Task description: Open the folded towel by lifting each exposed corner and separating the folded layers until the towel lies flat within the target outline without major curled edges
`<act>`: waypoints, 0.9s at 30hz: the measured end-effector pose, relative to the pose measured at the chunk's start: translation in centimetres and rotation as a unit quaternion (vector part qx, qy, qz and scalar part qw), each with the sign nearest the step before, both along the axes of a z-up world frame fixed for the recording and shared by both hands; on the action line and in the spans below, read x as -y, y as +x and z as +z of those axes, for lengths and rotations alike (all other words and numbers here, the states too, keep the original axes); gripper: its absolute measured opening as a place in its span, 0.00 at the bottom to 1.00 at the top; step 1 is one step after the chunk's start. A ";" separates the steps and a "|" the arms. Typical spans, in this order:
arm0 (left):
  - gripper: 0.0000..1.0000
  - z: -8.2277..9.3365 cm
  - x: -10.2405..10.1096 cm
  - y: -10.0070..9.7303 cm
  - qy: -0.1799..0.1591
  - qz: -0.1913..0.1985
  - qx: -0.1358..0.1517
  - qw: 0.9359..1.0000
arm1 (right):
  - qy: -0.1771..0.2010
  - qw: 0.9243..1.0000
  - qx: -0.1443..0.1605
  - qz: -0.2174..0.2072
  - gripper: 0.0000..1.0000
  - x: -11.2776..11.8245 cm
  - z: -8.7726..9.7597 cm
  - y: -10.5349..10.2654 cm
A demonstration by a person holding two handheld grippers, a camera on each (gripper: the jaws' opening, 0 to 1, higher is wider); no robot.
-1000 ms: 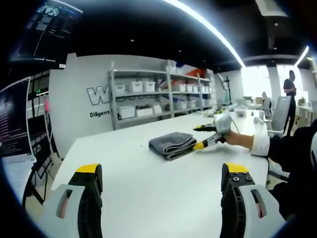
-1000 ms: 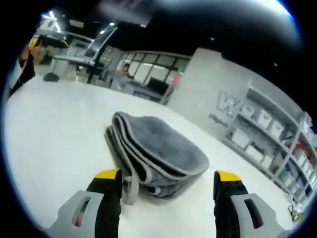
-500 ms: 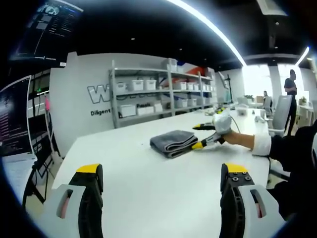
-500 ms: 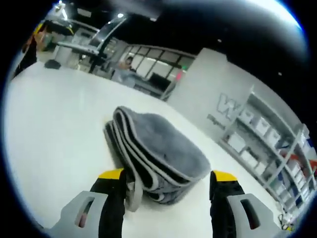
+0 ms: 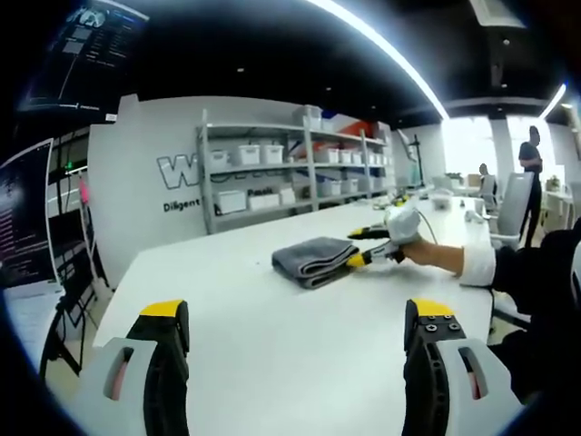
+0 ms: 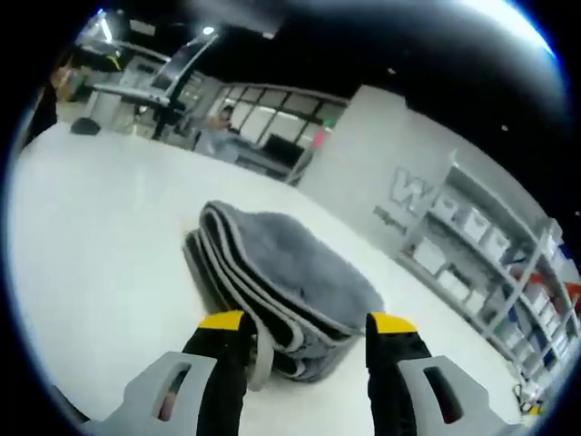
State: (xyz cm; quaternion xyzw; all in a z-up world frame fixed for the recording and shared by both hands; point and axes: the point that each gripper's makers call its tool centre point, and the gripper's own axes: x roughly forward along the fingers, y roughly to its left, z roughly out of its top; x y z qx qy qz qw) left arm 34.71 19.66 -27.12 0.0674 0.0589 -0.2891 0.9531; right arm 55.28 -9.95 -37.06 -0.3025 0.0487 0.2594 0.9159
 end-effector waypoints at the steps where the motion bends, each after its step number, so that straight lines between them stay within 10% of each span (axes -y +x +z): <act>1: 0.97 0.0 0.0 0.0 0.000 0.000 0.000 1.000 | -0.005 1.000 0.004 0.000 0.47 0.0 0.1 -0.1; 27: 0.97 -0.7 0.8 0.4 0.010 -0.005 -0.010 1.000 | -0.064 0.997 0.044 -0.009 0.40 0.0 0.7 0.2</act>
